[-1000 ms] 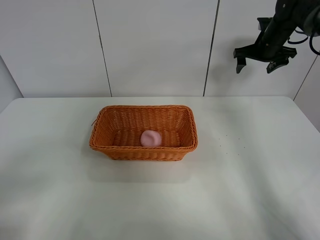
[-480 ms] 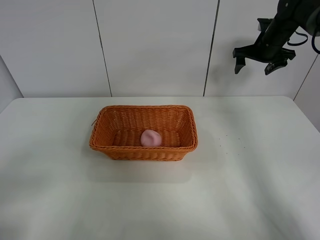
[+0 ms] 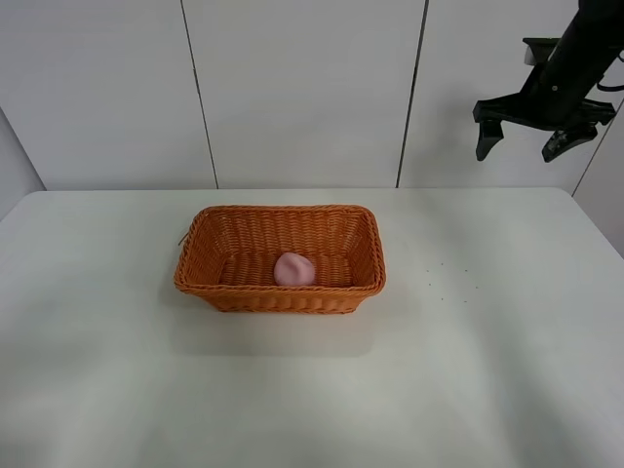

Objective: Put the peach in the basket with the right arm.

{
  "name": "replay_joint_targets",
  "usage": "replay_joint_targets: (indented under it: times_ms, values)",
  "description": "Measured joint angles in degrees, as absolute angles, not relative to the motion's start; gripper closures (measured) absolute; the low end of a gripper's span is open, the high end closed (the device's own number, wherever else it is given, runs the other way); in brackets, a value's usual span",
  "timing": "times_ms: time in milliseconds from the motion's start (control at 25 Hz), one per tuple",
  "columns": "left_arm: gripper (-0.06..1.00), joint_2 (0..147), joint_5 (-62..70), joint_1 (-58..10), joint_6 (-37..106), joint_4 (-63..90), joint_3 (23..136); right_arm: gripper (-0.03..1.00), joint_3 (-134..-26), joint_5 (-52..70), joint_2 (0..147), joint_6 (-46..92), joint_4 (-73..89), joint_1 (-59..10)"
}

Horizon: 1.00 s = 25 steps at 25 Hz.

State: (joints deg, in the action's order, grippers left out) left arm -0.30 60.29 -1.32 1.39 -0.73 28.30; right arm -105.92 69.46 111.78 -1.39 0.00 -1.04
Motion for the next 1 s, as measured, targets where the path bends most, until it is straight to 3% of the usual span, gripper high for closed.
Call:
replay_joint_targets:
  times_ms: [680, 1000]
  values:
    - [-0.04, -0.3, 60.3, -1.3, 1.4, -0.8, 28.3, 0.29, -42.5, 69.2, 53.9, -1.3, 0.0, -1.0]
    - [-0.04, -0.3, 60.3, -1.3, 1.4, -0.8, 28.3, 0.29, -29.6, 61.6, 22.6, -1.2, 0.0, -1.0]
